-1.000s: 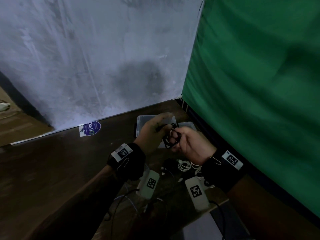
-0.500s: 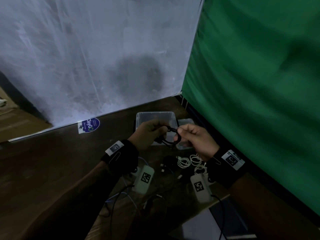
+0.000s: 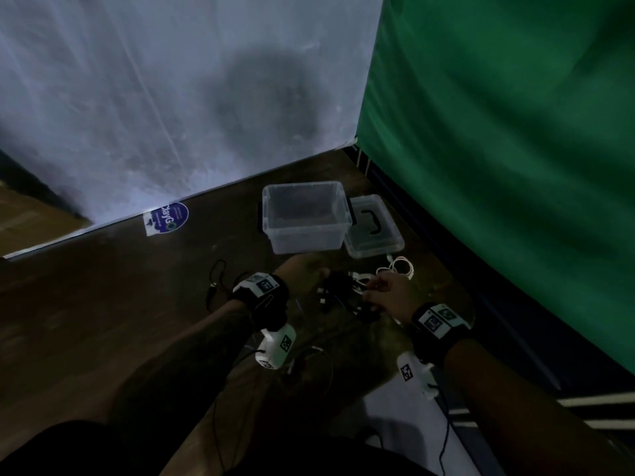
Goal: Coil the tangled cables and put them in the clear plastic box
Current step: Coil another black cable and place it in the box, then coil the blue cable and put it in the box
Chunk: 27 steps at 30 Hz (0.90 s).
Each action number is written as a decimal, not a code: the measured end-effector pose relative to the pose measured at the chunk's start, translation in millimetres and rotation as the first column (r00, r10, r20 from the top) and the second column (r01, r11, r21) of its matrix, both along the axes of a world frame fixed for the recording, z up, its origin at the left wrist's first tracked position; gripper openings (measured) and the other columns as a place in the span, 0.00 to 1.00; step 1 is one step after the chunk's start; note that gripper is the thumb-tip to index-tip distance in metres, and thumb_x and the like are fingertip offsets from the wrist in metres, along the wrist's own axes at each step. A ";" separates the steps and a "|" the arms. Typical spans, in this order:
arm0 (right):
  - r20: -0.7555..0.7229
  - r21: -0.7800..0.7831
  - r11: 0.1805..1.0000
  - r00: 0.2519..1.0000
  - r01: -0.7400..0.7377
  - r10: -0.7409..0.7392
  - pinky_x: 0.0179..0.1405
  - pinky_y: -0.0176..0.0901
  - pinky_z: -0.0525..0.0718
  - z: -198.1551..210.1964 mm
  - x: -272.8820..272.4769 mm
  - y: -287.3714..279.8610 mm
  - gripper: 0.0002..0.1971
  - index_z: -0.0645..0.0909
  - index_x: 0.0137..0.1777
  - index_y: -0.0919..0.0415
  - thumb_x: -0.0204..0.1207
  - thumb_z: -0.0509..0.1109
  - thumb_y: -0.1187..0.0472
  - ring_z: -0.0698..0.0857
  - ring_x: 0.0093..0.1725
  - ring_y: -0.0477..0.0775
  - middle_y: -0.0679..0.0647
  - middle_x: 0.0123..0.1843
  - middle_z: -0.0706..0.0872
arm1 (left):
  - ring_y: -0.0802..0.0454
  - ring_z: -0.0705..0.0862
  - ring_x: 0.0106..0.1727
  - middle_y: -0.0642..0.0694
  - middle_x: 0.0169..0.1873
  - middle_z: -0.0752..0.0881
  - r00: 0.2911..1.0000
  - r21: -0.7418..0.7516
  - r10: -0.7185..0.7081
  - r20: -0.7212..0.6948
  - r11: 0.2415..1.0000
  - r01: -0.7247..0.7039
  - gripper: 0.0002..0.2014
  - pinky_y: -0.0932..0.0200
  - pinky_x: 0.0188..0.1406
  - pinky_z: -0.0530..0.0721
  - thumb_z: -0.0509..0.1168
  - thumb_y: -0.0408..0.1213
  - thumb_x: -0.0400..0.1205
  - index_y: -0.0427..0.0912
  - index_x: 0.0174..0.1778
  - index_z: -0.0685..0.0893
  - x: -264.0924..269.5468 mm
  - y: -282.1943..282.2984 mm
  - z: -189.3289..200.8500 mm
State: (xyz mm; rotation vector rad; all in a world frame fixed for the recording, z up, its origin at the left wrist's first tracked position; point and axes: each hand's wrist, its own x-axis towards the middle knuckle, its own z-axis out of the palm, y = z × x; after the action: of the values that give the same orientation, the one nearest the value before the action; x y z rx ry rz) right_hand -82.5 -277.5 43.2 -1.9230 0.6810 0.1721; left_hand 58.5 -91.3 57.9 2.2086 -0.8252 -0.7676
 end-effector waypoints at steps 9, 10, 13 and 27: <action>-0.392 -0.108 0.988 0.908 0.111 -0.145 0.20 0.35 0.73 -95.2 -48.4 -10.8 0.13 0.75 0.32 0.60 0.77 0.72 0.68 0.76 0.20 0.48 0.57 0.26 0.79 | 0.44 0.80 0.63 0.36 0.67 0.79 0.954 0.399 0.108 -0.278 0.917 0.012 0.18 0.55 0.61 0.77 0.62 0.30 0.85 0.28 0.70 0.76 -11.1 60.0 -82.7; -0.406 -0.117 0.988 0.903 0.104 -0.143 0.20 0.35 0.72 -101.4 -48.9 -11.9 0.14 0.75 0.31 0.60 0.77 0.71 0.68 0.75 0.19 0.48 0.57 0.25 0.79 | 0.43 0.79 0.67 0.36 0.69 0.78 0.961 0.466 0.065 -0.268 0.882 0.071 0.18 0.56 0.62 0.74 0.61 0.31 0.86 0.29 0.72 0.75 -16.8 61.7 -84.8; -0.419 -0.075 0.988 0.894 0.138 -0.157 0.26 0.40 0.72 -108.3 -48.8 -10.5 0.16 0.72 0.30 0.61 0.78 0.70 0.70 0.75 0.24 0.53 0.59 0.27 0.76 | 0.39 0.78 0.69 0.37 0.71 0.78 0.996 0.446 0.041 -0.078 0.895 -0.002 0.22 0.54 0.63 0.74 0.64 0.40 0.84 0.39 0.74 0.73 -26.7 62.8 -79.7; 0.094 -0.086 0.990 0.989 -0.108 0.116 0.56 0.40 0.77 5.2 19.7 47.7 0.13 0.83 0.62 0.58 0.79 0.73 0.56 0.84 0.59 0.51 0.51 0.56 0.86 | 0.46 0.87 0.49 0.44 0.46 0.87 0.918 -0.172 0.394 -0.046 0.902 -0.396 0.13 0.60 0.51 0.83 0.65 0.21 0.77 0.35 0.54 0.88 -11.0 43.4 -33.5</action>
State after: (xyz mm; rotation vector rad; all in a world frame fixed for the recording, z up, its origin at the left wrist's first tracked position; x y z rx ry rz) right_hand -62.8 -229.7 48.3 -2.0347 0.5216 0.1200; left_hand 47.5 -47.9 24.5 2.1106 -0.3968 -0.4832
